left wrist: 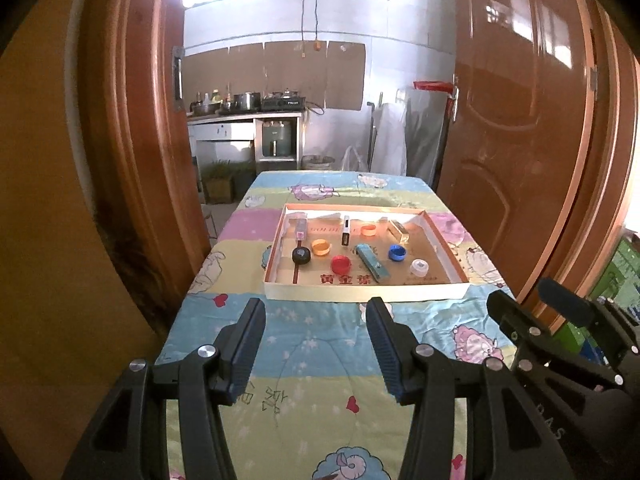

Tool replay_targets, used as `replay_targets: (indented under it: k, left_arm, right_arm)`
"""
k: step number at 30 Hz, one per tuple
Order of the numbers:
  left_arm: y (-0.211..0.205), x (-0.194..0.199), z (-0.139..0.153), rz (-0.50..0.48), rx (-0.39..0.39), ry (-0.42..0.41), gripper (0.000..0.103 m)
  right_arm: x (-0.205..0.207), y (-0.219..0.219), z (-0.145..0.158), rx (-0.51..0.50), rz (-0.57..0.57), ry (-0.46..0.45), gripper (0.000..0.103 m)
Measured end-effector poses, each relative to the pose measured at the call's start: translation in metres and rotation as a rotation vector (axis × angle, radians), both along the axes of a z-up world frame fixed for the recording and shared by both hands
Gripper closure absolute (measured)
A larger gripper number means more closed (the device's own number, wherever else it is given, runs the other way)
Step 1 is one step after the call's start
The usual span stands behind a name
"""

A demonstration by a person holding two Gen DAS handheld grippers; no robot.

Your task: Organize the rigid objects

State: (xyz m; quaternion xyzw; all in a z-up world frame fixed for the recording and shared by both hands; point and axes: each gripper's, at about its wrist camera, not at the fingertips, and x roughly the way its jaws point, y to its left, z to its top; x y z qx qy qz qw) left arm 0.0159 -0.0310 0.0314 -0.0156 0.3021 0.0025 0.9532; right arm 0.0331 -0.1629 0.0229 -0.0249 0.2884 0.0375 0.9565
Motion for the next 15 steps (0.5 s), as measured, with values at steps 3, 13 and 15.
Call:
replay_targets:
  k: [3,13,15]
  left_arm:
    - [0.002,-0.006,0.005,-0.003,-0.004,-0.009,0.051]
    - [0.0,-0.015,0.01,-0.015,0.001,-0.013,0.051]
    - [0.001,-0.017,0.011,-0.016,-0.004,-0.014,0.051]
  right_arm:
    - [-0.007,-0.001,0.004,0.0,0.0,-0.01,0.046]
    - [-0.024,-0.002,0.011,0.003,0.009,-0.032,0.045]
    - [-0.027,0.0,0.012,0.004,0.011,-0.033,0.045]
